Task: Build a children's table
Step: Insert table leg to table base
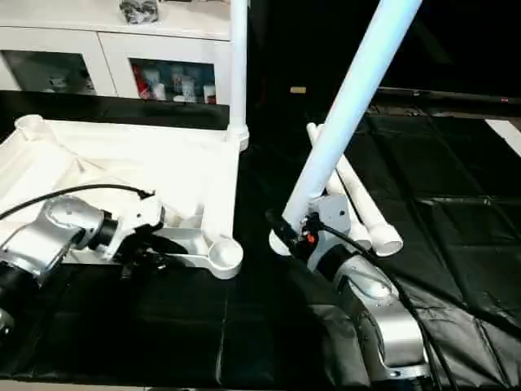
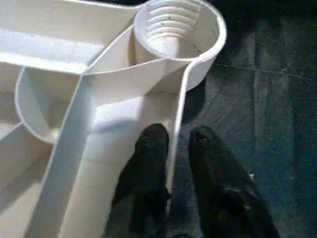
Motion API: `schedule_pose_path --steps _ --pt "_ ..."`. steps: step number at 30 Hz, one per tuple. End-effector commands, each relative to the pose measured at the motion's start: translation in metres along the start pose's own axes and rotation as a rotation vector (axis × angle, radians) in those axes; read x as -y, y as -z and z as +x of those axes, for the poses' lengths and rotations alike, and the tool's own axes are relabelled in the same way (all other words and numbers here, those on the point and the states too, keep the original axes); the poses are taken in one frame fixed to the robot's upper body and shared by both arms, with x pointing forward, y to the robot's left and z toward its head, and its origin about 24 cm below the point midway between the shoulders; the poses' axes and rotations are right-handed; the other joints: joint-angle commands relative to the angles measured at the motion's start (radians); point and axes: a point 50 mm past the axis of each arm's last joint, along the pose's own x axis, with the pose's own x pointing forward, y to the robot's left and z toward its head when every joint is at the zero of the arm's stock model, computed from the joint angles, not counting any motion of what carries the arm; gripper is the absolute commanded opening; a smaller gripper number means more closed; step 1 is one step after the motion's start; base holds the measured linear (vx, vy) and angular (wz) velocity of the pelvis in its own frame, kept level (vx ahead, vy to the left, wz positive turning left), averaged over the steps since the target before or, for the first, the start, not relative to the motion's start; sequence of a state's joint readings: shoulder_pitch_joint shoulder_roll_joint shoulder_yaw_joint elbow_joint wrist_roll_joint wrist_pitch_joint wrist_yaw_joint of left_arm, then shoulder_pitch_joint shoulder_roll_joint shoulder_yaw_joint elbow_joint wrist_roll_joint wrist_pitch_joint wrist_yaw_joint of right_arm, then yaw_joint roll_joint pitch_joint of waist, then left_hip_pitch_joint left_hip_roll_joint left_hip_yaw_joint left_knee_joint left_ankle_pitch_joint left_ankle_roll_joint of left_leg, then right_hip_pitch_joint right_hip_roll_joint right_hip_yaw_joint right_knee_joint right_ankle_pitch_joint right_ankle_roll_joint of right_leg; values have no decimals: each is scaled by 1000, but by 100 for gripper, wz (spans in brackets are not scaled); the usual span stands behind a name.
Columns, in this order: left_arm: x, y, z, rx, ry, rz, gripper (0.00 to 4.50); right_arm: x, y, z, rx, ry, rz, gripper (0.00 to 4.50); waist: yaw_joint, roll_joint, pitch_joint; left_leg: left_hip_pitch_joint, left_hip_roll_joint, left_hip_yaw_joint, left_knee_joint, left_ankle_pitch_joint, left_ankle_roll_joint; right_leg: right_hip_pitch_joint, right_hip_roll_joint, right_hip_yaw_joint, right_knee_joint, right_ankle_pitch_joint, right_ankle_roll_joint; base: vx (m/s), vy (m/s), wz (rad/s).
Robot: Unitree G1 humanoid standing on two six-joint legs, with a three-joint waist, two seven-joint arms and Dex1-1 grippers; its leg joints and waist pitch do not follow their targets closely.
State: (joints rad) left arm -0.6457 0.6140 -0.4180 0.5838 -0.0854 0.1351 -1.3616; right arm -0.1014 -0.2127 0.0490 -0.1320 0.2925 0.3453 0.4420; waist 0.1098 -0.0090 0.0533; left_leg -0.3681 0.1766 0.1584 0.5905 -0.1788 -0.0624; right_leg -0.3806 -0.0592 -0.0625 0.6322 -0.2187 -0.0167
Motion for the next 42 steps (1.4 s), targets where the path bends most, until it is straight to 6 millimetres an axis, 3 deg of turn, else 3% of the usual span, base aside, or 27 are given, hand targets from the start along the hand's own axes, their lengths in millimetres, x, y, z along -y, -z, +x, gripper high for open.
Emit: schedule_pose_path --steps 1,8,13,14,20,23,24,30,35,42 --pt "-3 -3 -3 -6 -11 15 60 -2 -6 -1 22 -6 -27 193 1 15 -63 15 53 -16 -77 -200 -39 44 -93 58 -71 -78 -189 0 0 0" --pt "-3 2 -4 -26 -32 -6 5 -3 -6 2 25 -25 -18 193 0 17 -62 15 54 -15 -78 -206 -35 45 -94 58 -71 -68 -201 0 0 0" --pt "-7 4 6 8 -136 -106 0 -5 -9 6 32 -51 8 193 -5 15 -59 16 54 -16 -78 -222 -34 45 -96 58 -73 -96 -212 0 0 0" --pt "-5 -5 19 94 -181 -178 0 -6 -12 13 38 -81 -2 193 -9 9 -61 12 56 -15 -77 -210 -33 50 -97 57 -69 -91 -216 0 0 0" --pt "-1 -12 34 105 -215 -189 0 -8 -16 22 46 -118 2 193 -13 9 -64 8 52 -13 -69 -149 -1 50 -92 56 -70 -39 -221 0 0 0" --pt "5 -15 42 102 -207 -150 0 -9 -13 31 11 -147 -46 193 -13 8 -63 10 51 -12 -70 -157 -1 48 -91 55 -73 -70 -217 0 0 0" --pt "7 -12 44 69 -206 -97 0 -10 -12 36 1 -167 -48 193 -13 2 -61 11 52 -11 -70 -158 1 46 -91 56 -75 -80 -214 0 0 0" --pt "6 -7 41 28 -228 -86 0 -9 -10 46 -22 -203 -69 193 -12 1 -63 10 52 -10 -70 -147 1 46 -92 56 -72 -73 -205 0 0 0" --pt "6 -8 37 23 -202 -78 0 -8 -1 53 -119 -307 11 193 -13 -3 -61 9 51 -7 -69 -154 9 47 -93 57 -76 -99 -206 0 0 0" --pt "5 -10 35 21 -179 -62 0 -8 8 58 -168 -356 70 193 -14 -4 -64 9 53 -7 -68 -124 20 47 -92 55 -69 -54 -220 0 0 0"
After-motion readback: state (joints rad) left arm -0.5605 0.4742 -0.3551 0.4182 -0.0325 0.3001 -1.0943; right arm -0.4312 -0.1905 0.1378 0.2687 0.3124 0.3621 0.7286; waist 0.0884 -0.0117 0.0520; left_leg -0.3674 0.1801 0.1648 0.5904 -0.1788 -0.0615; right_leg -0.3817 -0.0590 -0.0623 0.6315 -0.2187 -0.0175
